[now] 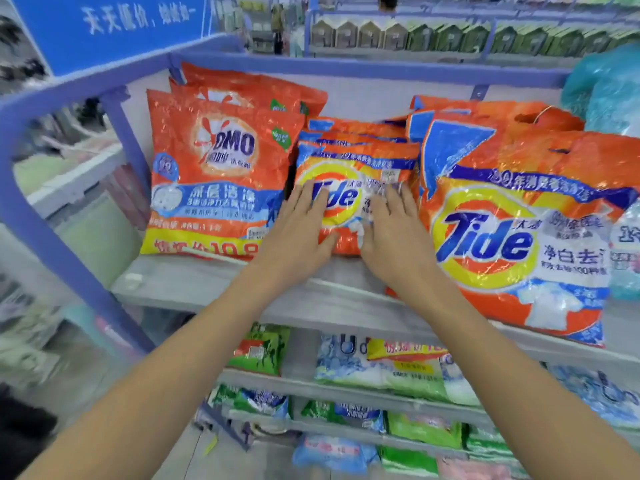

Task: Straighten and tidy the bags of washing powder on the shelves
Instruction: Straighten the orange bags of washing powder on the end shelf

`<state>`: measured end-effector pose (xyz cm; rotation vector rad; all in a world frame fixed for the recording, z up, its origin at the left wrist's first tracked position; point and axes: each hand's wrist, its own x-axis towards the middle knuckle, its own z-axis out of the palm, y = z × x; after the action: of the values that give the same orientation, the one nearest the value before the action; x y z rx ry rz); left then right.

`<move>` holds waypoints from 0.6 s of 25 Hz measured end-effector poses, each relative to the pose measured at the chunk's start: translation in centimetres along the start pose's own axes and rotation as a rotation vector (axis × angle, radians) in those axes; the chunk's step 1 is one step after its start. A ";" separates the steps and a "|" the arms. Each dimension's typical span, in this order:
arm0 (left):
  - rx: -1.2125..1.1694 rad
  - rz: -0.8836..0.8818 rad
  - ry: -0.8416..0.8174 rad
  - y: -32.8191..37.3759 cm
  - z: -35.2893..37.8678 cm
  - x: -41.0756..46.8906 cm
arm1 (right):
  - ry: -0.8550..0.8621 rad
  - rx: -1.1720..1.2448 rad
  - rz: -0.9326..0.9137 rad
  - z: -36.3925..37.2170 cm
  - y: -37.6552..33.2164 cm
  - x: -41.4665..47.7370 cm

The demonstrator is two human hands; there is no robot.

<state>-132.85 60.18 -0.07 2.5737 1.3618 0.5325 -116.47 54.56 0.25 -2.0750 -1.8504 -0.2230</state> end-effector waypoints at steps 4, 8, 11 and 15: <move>-0.019 -0.055 0.068 0.0 -0.5 -2.7 | 0.090 0.113 -0.092 -0.5 0.6 -2.0; -0.001 -0.054 0.090 0.8 -0.7 -7.6 | 0.077 0.162 -0.159 -1.4 0.7 -5.9; -0.005 -0.100 0.042 0.5 -0.6 -11.2 | 0.092 0.199 -0.152 -2.0 0.8 -9.6; 0.017 -0.088 0.043 0.6 -0.2 -16.1 | 0.058 0.217 -0.090 -3.1 -0.3 -15.8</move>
<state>-140.78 46.60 -3.33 2.5159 1.4915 0.5665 -118.53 38.80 -2.29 -1.8242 -1.8471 -0.0985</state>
